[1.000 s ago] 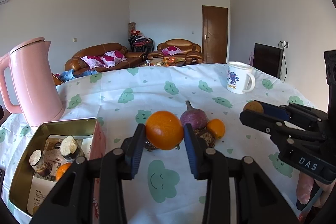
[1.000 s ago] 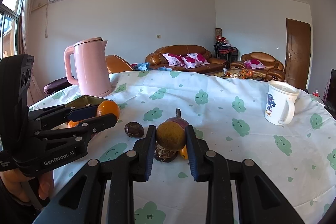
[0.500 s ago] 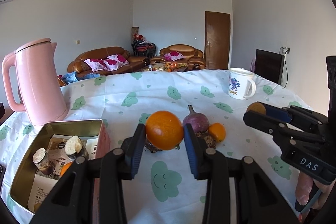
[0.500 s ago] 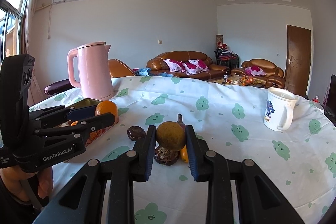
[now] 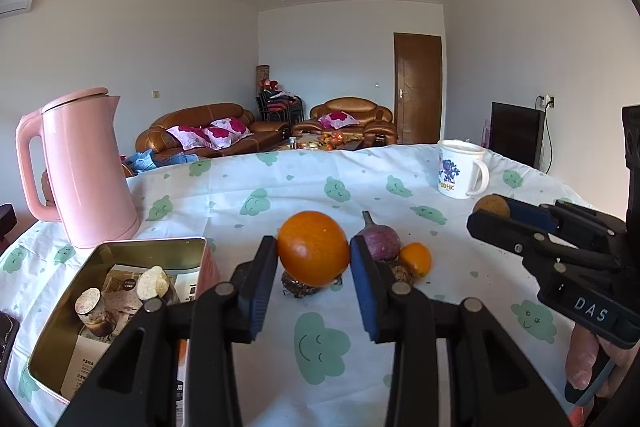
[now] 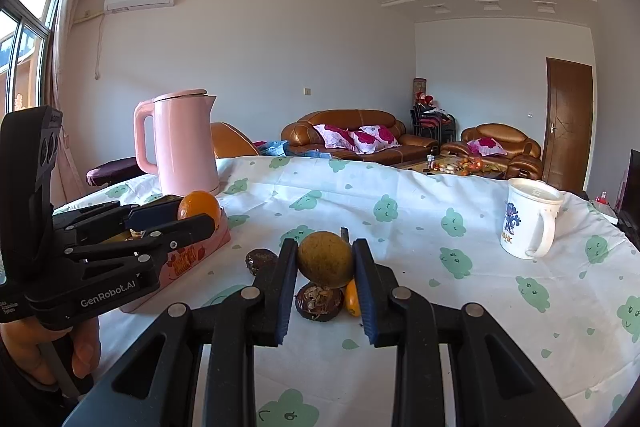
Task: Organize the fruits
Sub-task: 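Lift the orange with the left tool while the right tool carries the yellow-brown fruit toward the tin, then lower the orange into the tin with the left tool while the right tool lowers the yellow-brown fruit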
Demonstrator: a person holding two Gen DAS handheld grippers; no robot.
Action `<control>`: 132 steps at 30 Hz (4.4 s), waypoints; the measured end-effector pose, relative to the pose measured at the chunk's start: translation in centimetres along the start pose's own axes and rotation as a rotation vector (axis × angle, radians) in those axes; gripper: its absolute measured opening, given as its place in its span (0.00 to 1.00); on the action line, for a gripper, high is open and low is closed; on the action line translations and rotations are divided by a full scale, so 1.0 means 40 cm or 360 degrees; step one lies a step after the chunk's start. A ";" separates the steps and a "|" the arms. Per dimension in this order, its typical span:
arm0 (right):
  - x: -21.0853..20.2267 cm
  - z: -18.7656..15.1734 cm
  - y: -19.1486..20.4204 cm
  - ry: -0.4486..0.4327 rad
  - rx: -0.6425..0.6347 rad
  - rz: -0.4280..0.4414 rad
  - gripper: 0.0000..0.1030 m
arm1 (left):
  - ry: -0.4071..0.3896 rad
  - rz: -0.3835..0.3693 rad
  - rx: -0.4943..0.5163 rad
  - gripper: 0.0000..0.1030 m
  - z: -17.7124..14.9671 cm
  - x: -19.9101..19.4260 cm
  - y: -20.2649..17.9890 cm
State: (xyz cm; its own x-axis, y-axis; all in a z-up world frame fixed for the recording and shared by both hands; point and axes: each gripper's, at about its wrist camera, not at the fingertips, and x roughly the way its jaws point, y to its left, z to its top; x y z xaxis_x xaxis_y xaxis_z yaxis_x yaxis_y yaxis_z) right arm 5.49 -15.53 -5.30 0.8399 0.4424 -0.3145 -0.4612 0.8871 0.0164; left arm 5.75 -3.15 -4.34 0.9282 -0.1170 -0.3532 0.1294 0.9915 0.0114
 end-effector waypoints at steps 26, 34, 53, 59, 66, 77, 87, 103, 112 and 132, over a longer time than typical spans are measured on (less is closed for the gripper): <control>0.011 0.008 0.050 -0.0008 -0.0086 0.0055 0.29 | -0.0015 0.0136 -0.0017 0.38 -0.004 -0.039 0.071; 0.048 0.043 0.123 0.0015 -0.0125 0.0211 0.29 | 0.0036 0.0265 -0.0140 0.38 -0.012 -0.056 0.197; 0.155 0.093 0.315 0.0118 -0.0238 0.0503 0.29 | 0.0185 0.0447 -0.0277 0.38 -0.044 -0.070 0.367; 0.189 0.080 0.374 0.0183 -0.0274 0.0580 0.29 | 0.0232 0.0478 -0.0291 0.37 -0.056 -0.065 0.391; 0.212 0.058 0.430 0.0246 -0.0338 0.0629 0.29 | 0.0277 0.0490 -0.0290 0.37 -0.066 -0.058 0.404; 0.249 0.035 0.456 0.0366 -0.0379 0.0659 0.29 | 0.0330 0.0484 -0.0271 0.38 -0.076 -0.046 0.404; 0.268 0.026 0.468 0.0425 -0.0405 0.0676 0.29 | 0.0378 0.0474 -0.0259 0.38 -0.081 -0.034 0.403; 0.287 0.017 0.478 0.0502 -0.0418 0.0681 0.29 | 0.0440 0.0451 -0.0234 0.38 -0.090 -0.017 0.397; 0.294 0.013 0.482 0.0536 -0.0429 0.0678 0.29 | 0.0454 0.0448 -0.0217 0.38 -0.094 -0.011 0.393; 0.296 0.011 0.483 0.0544 -0.0438 0.0670 0.38 | 0.0453 0.0445 -0.0221 0.47 -0.100 -0.016 0.394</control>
State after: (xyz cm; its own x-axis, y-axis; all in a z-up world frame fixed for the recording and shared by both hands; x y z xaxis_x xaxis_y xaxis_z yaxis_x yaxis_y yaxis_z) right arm 6.66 6.90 -8.30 0.4508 0.6401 -0.6221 -0.8292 0.5584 -0.0263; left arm 5.80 12.77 -7.66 0.7848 0.1583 -0.5992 -0.1799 0.9834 0.0241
